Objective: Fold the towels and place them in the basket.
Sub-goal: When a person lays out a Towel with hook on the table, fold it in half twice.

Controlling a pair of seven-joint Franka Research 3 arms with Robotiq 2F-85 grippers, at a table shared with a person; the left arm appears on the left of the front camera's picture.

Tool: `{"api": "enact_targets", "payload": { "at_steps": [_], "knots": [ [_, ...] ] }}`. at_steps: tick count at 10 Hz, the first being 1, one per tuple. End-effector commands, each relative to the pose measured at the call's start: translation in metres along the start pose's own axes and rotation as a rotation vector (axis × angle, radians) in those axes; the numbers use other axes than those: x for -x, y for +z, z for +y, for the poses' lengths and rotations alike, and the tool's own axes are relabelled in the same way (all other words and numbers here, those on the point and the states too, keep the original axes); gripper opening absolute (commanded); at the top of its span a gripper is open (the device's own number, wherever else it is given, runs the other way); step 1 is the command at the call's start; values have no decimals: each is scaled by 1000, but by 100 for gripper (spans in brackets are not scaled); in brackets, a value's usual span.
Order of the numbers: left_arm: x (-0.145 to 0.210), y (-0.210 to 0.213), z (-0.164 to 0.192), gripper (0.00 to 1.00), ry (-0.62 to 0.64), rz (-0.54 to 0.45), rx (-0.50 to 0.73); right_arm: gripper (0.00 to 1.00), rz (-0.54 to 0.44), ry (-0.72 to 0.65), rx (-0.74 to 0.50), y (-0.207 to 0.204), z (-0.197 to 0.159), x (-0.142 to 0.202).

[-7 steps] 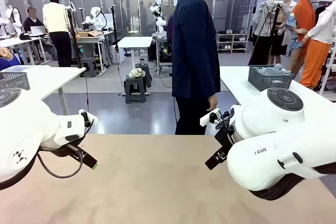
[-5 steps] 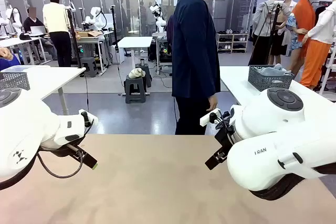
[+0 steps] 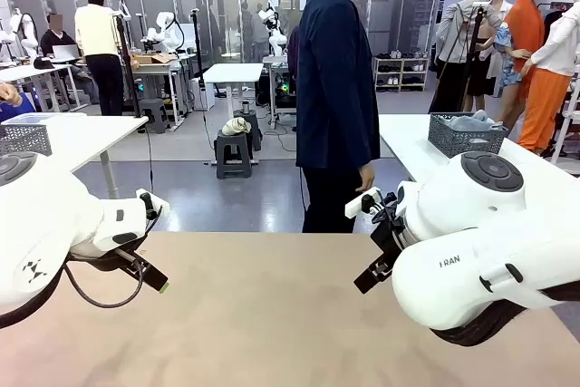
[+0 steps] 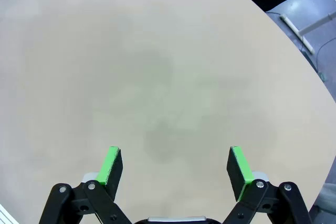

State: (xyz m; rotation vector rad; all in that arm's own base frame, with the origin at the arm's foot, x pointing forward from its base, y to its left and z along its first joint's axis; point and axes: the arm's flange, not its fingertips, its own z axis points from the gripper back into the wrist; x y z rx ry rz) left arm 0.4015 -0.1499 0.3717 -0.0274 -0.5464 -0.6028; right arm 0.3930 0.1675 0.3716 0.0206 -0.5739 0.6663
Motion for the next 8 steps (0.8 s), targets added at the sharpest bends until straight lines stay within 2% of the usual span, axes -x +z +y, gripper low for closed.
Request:
{"api": "enact_targets", "payload": {
  "at_steps": [1,5,8],
  "knots": [
    [0,0,0,100,1,0,0,100,0,-3,-1,0,0,0],
    [0,0,0,100,0,0,0,100,-4,26,-4,6,-5,-1],
    [-17,43,44,100,9,-48,13,100,-23,60,5,44,-38,0]
  ]
}}
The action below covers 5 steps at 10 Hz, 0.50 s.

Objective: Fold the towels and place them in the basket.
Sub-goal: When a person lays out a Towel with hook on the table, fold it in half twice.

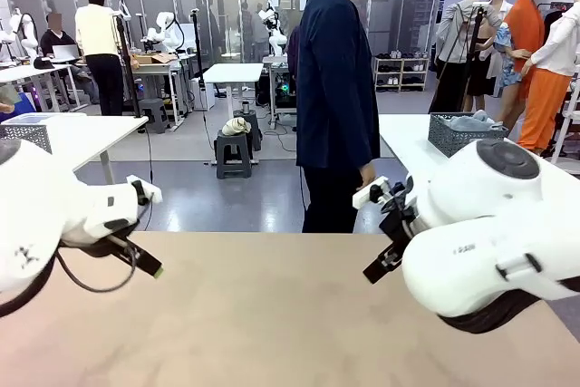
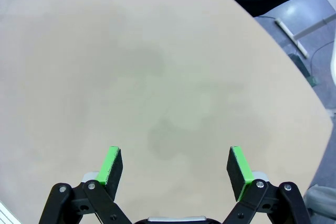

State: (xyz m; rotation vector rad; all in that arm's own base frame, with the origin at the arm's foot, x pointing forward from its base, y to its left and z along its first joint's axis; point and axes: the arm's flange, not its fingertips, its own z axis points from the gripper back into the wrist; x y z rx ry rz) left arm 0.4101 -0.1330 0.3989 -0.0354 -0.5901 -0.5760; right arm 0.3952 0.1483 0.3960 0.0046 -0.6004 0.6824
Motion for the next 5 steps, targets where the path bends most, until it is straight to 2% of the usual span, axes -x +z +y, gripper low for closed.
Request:
{"api": "enact_targets", "payload": {
  "at_steps": [1,5],
  "knots": [
    [-18,37,41,100,-16,-17,20,100,-9,43,1,39,-36,4],
    [-60,151,104,100,-75,-107,102,100,-83,81,12,158,-98,6]
  ]
}}
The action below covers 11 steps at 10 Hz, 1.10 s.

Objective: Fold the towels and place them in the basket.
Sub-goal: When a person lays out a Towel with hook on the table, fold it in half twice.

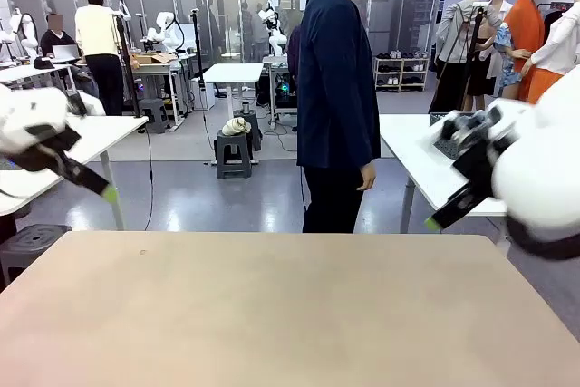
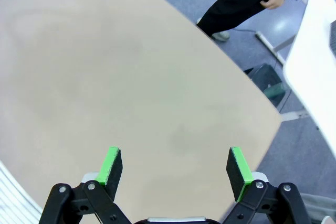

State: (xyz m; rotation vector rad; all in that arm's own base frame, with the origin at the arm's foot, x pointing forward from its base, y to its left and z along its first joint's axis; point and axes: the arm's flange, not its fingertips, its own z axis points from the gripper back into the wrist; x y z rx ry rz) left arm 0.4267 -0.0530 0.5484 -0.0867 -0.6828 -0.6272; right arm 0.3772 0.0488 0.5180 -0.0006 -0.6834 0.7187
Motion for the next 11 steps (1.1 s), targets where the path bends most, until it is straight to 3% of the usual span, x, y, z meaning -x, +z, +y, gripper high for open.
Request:
{"api": "enact_targets", "payload": {
  "at_steps": [1,6,11],
  "knots": [
    [-23,51,20,100,-53,-35,70,100,-40,59,-5,64,-18,-7],
    [-55,198,38,100,-136,-150,47,100,-150,84,22,246,-11,-27],
    [-51,258,24,100,-197,-159,52,100,-182,128,34,366,26,-22]
  ]
}}
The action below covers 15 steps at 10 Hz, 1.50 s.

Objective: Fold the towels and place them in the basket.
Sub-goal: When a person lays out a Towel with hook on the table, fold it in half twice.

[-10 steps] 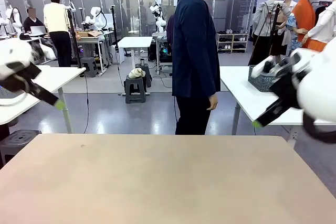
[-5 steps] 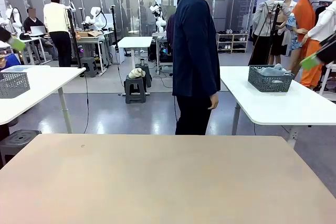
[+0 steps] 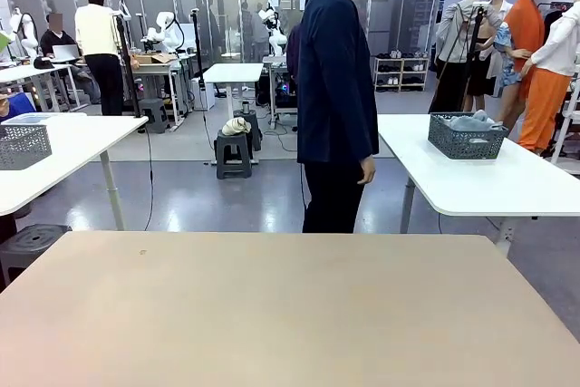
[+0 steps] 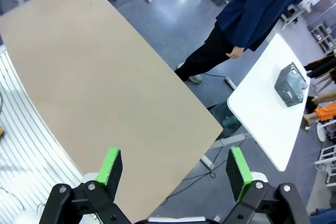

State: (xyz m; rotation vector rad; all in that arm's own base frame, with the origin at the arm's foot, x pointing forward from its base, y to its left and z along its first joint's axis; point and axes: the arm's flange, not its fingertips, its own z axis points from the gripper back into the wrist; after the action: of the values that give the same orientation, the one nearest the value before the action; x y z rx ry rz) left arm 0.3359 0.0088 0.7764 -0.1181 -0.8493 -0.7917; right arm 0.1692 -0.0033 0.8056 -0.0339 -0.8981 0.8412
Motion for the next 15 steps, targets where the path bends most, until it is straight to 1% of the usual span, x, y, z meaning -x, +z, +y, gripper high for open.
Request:
{"api": "enact_targets", "payload": {
  "at_steps": [1,3,4,7,9,10,12,14,15],
  "knots": [
    [-3,23,-6,100,-54,14,5,100,17,5,-26,23,8,-6],
    [-14,55,-15,100,-109,-4,28,100,16,49,-54,49,12,-11],
    [-27,65,-25,100,-122,-15,42,100,10,64,-81,56,12,-13],
    [-42,79,-45,100,-173,-26,50,100,-14,81,-143,70,9,-23],
    [-49,79,-53,100,-181,-6,60,100,-2,67,-162,76,10,-26],
    [-51,76,-51,100,-186,6,74,100,5,65,-165,76,10,-26],
    [-57,63,-54,100,-182,19,87,100,13,63,-172,76,10,-26],
    [-60,57,-56,100,-175,18,57,100,16,90,-185,73,9,-26],
    [-50,55,-54,100,-173,21,55,100,13,66,-156,67,10,-27]
  ]
}}
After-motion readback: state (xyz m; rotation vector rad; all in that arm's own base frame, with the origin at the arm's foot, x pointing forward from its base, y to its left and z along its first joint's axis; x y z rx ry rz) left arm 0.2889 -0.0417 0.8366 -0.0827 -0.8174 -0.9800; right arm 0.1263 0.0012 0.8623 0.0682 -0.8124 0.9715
